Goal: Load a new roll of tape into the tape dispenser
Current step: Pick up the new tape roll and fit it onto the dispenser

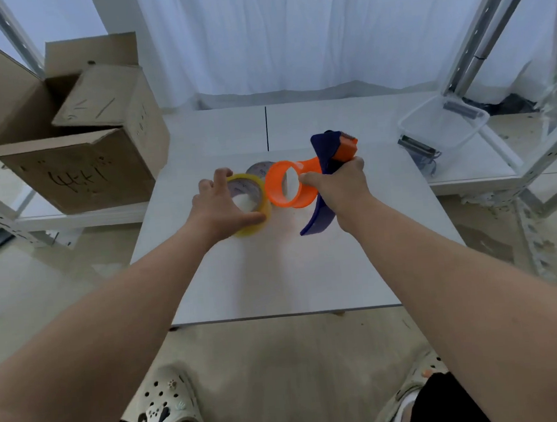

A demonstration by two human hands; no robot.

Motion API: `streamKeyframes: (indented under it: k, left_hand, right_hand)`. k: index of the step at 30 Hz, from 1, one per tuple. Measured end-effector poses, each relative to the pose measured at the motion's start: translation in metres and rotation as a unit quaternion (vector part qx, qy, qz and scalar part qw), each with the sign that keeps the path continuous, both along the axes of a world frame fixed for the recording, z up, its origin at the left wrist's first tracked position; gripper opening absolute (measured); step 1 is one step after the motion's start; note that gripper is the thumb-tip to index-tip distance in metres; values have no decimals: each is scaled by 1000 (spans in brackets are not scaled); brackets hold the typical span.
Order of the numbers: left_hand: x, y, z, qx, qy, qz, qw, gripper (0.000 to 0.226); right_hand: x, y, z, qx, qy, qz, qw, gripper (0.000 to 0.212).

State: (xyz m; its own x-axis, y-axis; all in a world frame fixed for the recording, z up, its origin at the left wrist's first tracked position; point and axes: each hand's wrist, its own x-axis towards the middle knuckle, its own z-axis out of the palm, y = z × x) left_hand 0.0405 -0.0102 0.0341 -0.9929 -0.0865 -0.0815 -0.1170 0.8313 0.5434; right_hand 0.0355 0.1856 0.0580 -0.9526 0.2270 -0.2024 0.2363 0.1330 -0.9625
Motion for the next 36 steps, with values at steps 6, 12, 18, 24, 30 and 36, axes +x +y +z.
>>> streamKeyframes:
  k: [6,12,18,24,30,36]
  left_hand:
    - [7,-14,61,121,183,-14,976,103]
    - [15,-8,71,116,213,-129,962,107]
    - [8,1,80,93,225,-180,953,108]
    - [-2,5,79,61,208,-192,957,113]
    - [-3,10,76,24,188,-190,963,115]
    - [-3,13,74,-14,174,-181,968,118]
  right_hand:
    - [-13,2,45,-1,41,1,999,69]
    - [-15,-8,42,-66,17,2,998,76]
    - [-17,-6,43,-71,11,16,997,75]
    - [-20,-1,40,-83,-9,24,996,67]
    - [-20,2,39,-133,-8,7,991,59]
    - [-16,2,39,-120,-9,15,993,59]
